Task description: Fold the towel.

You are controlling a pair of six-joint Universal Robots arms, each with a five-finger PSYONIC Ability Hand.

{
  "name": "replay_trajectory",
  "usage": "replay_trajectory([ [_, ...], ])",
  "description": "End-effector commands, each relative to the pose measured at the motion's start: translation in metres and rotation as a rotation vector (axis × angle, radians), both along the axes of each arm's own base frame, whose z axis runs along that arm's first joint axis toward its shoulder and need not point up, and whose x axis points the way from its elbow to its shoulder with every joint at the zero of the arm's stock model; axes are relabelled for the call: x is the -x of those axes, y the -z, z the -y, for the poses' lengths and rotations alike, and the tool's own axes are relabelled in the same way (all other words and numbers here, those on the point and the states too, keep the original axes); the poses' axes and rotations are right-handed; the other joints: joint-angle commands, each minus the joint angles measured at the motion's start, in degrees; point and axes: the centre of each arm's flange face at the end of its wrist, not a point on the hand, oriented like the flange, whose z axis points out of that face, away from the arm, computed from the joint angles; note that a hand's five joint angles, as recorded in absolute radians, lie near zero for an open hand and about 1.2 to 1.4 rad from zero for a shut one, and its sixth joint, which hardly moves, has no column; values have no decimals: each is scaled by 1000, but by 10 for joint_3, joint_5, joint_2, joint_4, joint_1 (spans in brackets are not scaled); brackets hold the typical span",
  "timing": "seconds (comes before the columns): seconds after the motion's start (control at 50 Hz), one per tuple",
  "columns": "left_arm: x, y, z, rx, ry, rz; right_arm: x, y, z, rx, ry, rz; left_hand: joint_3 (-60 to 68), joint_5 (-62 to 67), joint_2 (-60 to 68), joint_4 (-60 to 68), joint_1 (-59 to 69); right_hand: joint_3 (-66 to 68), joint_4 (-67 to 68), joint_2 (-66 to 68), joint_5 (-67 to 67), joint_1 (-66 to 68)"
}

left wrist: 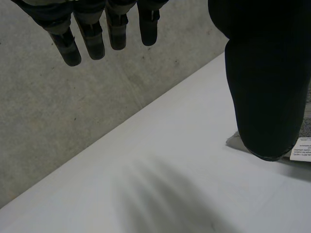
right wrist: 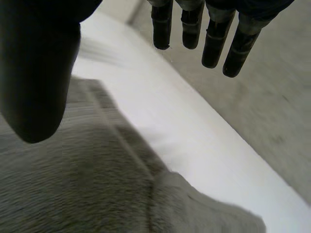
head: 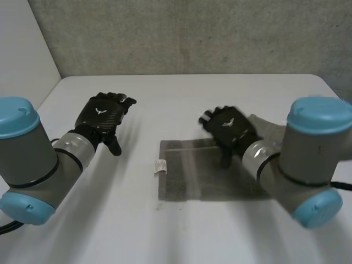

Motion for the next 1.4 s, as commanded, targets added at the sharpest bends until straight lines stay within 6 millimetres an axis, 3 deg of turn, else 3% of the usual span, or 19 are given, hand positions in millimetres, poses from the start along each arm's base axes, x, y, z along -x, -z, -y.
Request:
replay_trajectory([
  [0.02, 1, 4, -1, -1, 5, 2, 3, 15, 46, -180, 122, 152, 5, -13, 7, 5, 2, 23, 16, 21, 27, 27],
  [0.14, 2, 7, -2, -9, 6, 4, 0, 33, 69, -230, 154, 138, 5, -13, 7, 5, 2, 127, 120, 125, 131, 131],
  [0.36, 3, 10, -4, -21, 11, 8, -1, 60, 93, -186, 246, 78, 5, -13, 7, 5, 2, 223, 216, 221, 227, 227],
  [0.64, 2, 12, -5, -23, 13, 12, 7, 61, 90, -175, 246, 20, 5, -13, 7, 5, 2, 270, 263, 268, 275, 274],
  [0.68, 2, 12, -5, -23, 13, 12, 10, 59, 90, -174, 245, 22, 5, -13, 7, 5, 2, 409, 402, 407, 413, 413],
  [0.7, 2, 12, -5, -23, 13, 12, 10, 59, 90, -174, 245, 22, 5, -13, 7, 5, 2, 410, 403, 408, 414, 414],
  [0.74, 3, 12, -5, -23, 14, 12, 10, 59, 90, -175, 243, 20, 5, -13, 7, 5, 2, 658, 651, 656, 663, 663],
  [0.86, 2, 12, -6, -24, 13, 15, 9, 47, 89, -149, 237, 33, 5, -13, 7, 5, 2, 660, 653, 658, 664, 664],
  [0.96, 2, 11, -6, -23, 13, 14, -5, 9, 64, -98, 123, 81, 5, -13, 7, 5, 2, 660, 653, 658, 664, 664],
  [1.02, 2, 9, -6, -17, 11, 12, -11, 1, 53, -89, 75, 91, 4, -14, 5, 3, 0, 660, 653, 658, 664, 664],
  [1.06, 1, 9, -6, -16, 11, 11, -29, -7, 22, -78, -30, 101, 4, -14, 5, 3, 0, 660, 653, 658, 664, 664],
  [1.08, 1, 8, -6, -16, 10, 11, -29, -7, 22, -78, -31, 101, 4, -14, 5, 3, 0, 660, 653, 658, 664, 664],
  [1.14, 1, 8, -6, -15, 8, 10, -49, -3, -23, -57, -156, 71, 4, -14, 5, 3, 0, 660, 653, 658, 664, 664],
  [1.2, 1, 8, -6, -15, 8, 9, -53, 2, -34, -54, -184, 50, 4, -14, 5, 3, 0, 660, 653, 658, 664, 664],
  [1.24, 1, 8, -6, -16, 8, 8, -59, 13, -54, -54, -235, 8, 4, -14, 5, 3, 0, 660, 653, 658, 664, 664],
  [1.4, 1, 10, -8, -22, 11, 12, -59, 34, -84, -104, -321, -45, 3, -15, 4, 3, 0, 660, 653, 658, 664, 664],
])
